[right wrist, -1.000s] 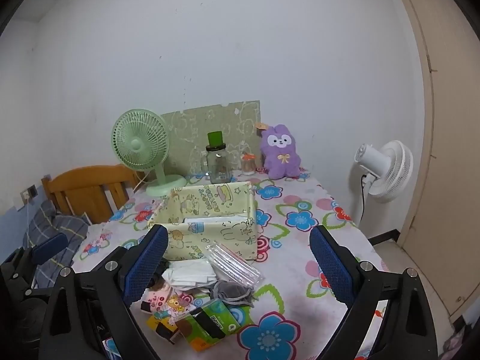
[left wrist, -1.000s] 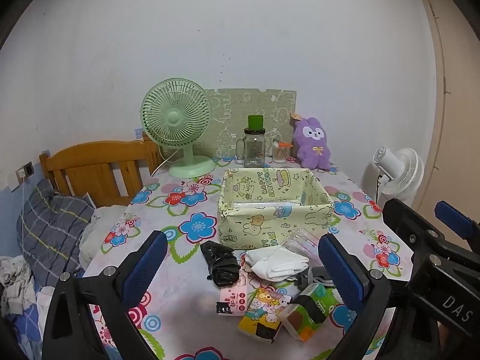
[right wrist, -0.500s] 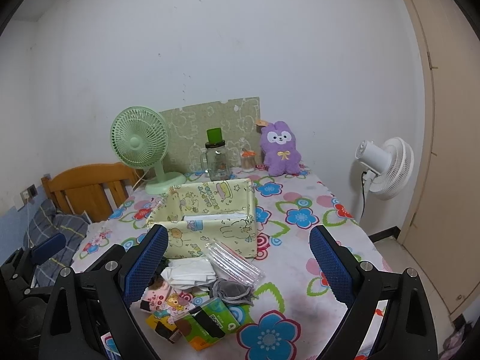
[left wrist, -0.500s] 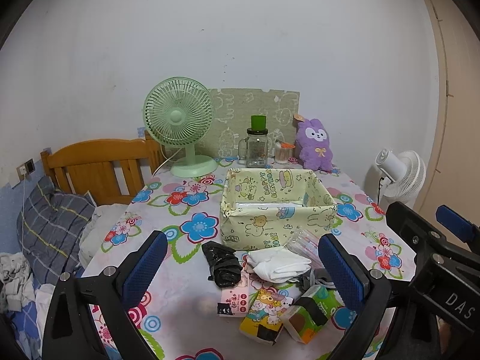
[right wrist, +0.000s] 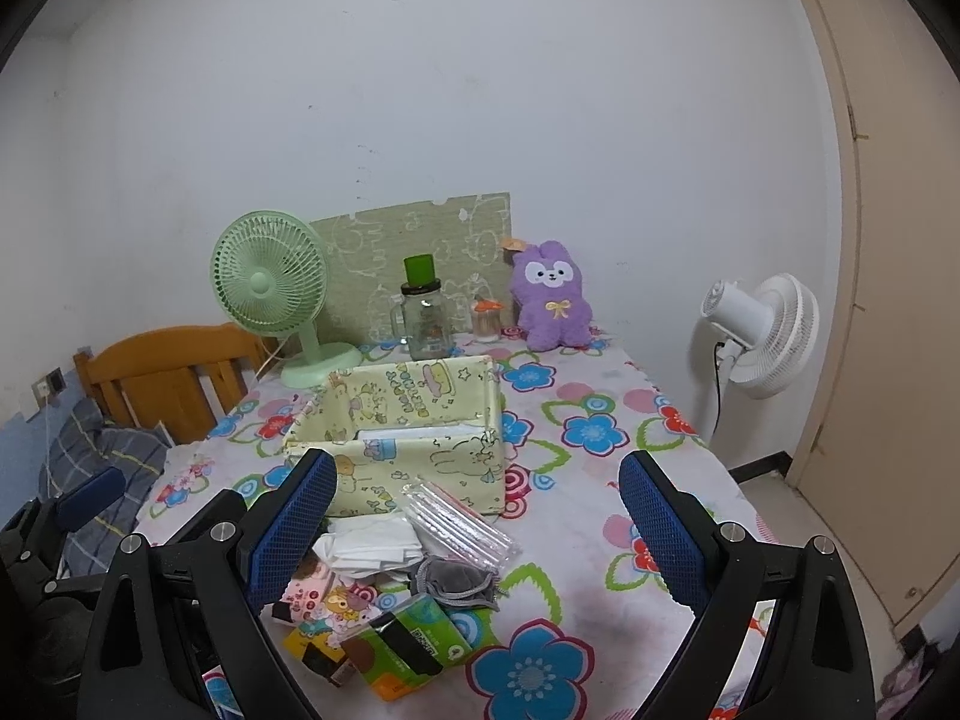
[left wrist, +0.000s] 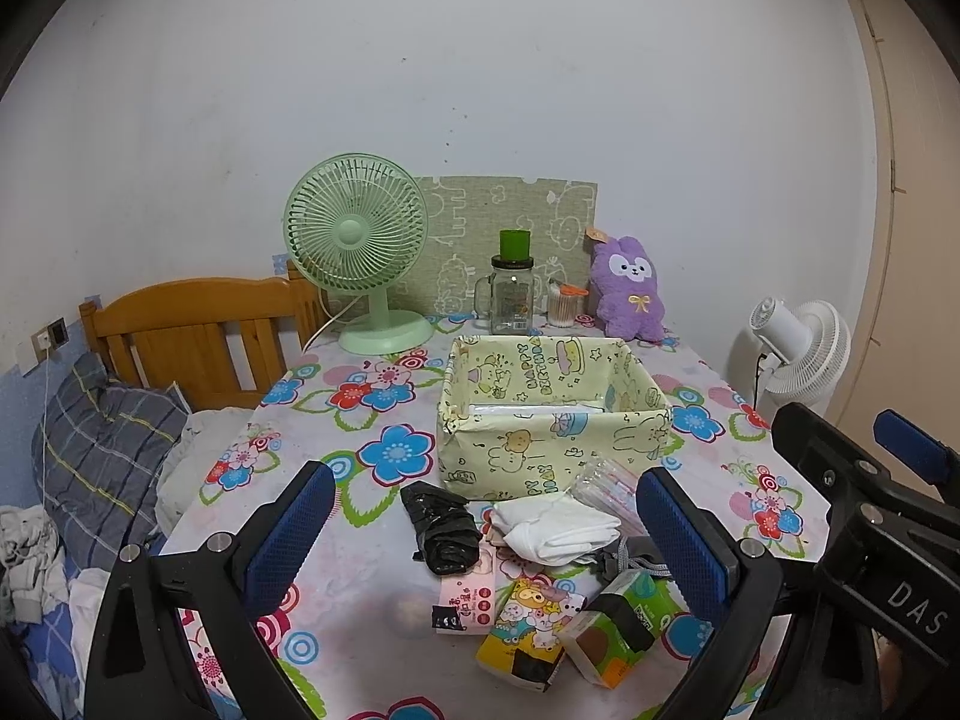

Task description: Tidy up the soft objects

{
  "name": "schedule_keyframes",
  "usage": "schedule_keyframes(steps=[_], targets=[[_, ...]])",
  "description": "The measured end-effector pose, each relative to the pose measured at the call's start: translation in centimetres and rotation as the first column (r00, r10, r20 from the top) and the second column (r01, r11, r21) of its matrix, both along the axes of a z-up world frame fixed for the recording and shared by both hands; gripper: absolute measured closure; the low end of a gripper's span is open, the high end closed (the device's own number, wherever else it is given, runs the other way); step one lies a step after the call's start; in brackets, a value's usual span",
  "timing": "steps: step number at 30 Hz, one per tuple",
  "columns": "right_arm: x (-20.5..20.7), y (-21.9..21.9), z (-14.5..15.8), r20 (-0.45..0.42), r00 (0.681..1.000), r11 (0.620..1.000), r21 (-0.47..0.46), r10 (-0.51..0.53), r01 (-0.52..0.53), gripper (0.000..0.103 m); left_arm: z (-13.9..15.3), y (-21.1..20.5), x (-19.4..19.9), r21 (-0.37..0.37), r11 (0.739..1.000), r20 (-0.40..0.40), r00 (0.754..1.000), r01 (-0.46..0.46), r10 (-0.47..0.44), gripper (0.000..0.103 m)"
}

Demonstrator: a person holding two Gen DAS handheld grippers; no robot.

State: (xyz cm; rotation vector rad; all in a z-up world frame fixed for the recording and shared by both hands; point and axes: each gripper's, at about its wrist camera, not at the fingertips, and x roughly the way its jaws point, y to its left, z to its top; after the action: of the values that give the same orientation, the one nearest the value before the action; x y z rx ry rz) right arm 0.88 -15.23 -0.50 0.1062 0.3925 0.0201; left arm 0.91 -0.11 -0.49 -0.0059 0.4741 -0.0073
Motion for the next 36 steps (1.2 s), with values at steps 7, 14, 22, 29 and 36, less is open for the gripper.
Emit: schedule_keyframes(steps=[7, 14, 22, 29, 36], targets=[[-0.01, 0.04, -0.03, -0.006, 1.0, 1.0, 0.001, -0.001, 0.001, 0.006, -0.06, 0.0, 0.02, -0.002, 1.0, -0.003, 1.0, 0.006, -0.006, 0.002], [0.01, -0.05, 0.01, -0.008, 1.0, 1.0, 0.003, -0.003, 0.003, 0.006, -0.09, -0.12, -0.02, -0.001, 1.0, -0.003, 1.0, 0.011, -0.011, 0.002], [0.0, -0.03, 0.01, -0.012, 1.0, 1.0, 0.004, -0.005, 0.005, 0.007, -0.05, -0.16, -0.02, -0.002, 1.0, -0.004, 1.0, 0.011, -0.011, 0.002], [0.01, 0.03, -0.16, -0.014, 1.0, 1.0, -0.001, -0.008, 0.008, 0.007, -0.14, -0.33, -0.12, 0.01, 1.0, 0.004, 1.0, 0.001, -0.001, 0.002], [0.04, 0.15, -0.32, -0.016, 1.0, 1.0, -0.001, -0.01, 0.01, 0.007, -0.45, -0.41, -0.1, 0.004, 1.0, -0.001, 1.0, 0.006, -0.006, 0.002]])
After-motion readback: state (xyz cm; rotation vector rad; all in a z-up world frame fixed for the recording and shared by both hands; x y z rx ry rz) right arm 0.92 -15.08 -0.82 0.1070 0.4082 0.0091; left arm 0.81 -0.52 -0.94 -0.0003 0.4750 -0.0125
